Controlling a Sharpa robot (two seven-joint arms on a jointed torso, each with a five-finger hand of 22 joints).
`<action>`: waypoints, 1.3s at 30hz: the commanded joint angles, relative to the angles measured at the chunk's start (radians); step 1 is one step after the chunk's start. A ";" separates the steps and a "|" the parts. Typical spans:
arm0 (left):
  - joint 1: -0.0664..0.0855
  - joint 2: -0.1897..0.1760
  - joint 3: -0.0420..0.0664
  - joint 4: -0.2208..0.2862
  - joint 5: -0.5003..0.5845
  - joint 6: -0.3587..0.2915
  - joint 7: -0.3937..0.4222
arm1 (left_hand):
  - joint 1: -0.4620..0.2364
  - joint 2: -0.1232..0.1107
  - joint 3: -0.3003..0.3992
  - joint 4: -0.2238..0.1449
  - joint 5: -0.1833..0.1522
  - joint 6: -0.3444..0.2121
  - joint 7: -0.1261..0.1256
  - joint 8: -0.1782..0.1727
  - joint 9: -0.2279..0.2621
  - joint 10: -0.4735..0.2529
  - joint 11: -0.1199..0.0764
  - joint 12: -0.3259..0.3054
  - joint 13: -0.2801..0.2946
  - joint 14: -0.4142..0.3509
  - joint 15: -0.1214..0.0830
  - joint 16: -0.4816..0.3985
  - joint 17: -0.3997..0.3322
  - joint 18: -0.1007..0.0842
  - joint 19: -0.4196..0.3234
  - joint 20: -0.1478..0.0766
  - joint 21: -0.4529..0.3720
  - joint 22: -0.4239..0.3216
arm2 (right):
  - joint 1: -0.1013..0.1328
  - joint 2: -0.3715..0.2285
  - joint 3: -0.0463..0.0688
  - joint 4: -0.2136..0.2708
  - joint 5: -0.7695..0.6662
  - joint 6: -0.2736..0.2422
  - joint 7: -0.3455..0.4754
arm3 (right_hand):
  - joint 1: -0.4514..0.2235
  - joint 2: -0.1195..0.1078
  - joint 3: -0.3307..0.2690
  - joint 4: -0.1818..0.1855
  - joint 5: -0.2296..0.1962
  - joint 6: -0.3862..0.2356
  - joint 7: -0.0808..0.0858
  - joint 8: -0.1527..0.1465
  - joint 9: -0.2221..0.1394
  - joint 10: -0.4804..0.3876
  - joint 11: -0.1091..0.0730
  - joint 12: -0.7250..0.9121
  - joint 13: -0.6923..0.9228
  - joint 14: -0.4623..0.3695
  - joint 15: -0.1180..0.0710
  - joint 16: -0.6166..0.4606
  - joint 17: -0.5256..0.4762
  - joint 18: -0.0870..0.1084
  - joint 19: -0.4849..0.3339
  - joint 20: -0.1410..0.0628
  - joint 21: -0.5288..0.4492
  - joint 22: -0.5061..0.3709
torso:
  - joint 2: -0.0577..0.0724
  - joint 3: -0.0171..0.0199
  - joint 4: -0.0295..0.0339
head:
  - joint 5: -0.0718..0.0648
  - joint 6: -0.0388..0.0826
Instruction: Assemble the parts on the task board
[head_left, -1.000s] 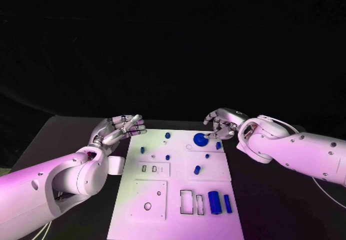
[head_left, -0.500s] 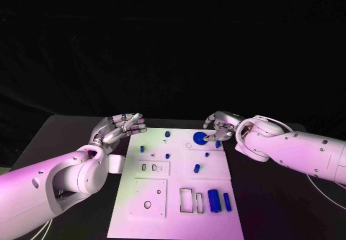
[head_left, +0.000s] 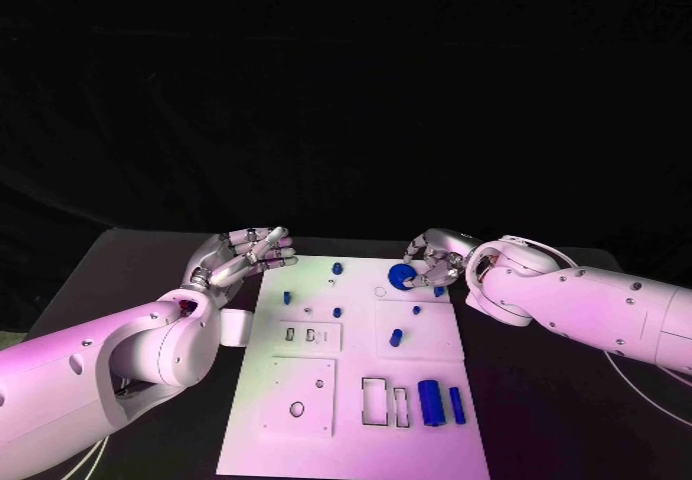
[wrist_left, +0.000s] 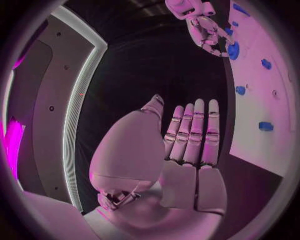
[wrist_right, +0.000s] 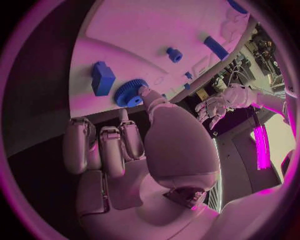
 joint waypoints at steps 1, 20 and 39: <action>0.001 0.001 0.001 0.002 0.001 0.015 0.006 | 0.003 -0.003 0.006 0.000 0.000 0.002 0.018 -0.006 -0.001 0.006 0.000 -0.004 -0.001 0.004 0.006 -0.004 0.001 0.014 0.007 0.002 -0.003 -0.001 | -0.003 0.004 -0.001 -0.005 0.012 0.034 -0.007 | 0.009 0.003 0.001 0.005 -0.002 0.005 0.000 0.006 0.001 0.007 0.001 0.007 0.050 0.086 0.006 0.006 0.165 -0.009 0.007 0.002 0.006 0.037 | -0.001 0.0000 0.0009 | 0.001 -0.006; 0.001 0.001 0.001 0.000 0.001 0.017 0.003 | 0.003 -0.003 0.006 0.000 0.000 0.002 0.018 -0.006 -0.001 0.006 0.000 -0.004 -0.001 0.004 0.006 -0.004 0.001 0.014 0.007 0.002 -0.003 -0.001 | -0.009 0.006 -0.002 0.003 -0.037 -0.013 -0.004 | 0.031 0.026 0.042 0.006 -0.046 0.057 -0.010 0.022 -0.005 0.041 -0.007 0.052 0.102 0.089 0.000 0.013 0.185 -0.017 0.032 -0.002 0.033 0.076 | -0.001 0.0009 -0.0009 | 0.005 -0.016; 0.001 0.002 0.001 -0.003 0.001 0.021 -0.004 | 0.003 -0.004 0.005 0.000 0.000 0.001 0.018 -0.007 -0.002 0.006 0.001 -0.008 -0.001 0.003 0.006 -0.005 0.002 0.014 0.007 0.002 -0.004 -0.003 | -0.011 -0.003 -0.002 0.061 -0.098 -0.107 -0.001 | 0.032 0.023 0.083 0.008 -0.034 0.079 -0.012 0.012 -0.020 0.047 -0.010 0.058 0.110 0.090 -0.003 0.015 0.189 -0.021 0.043 -0.005 0.044 0.091 | -0.001 0.0011 -0.0003 | 0.007 -0.014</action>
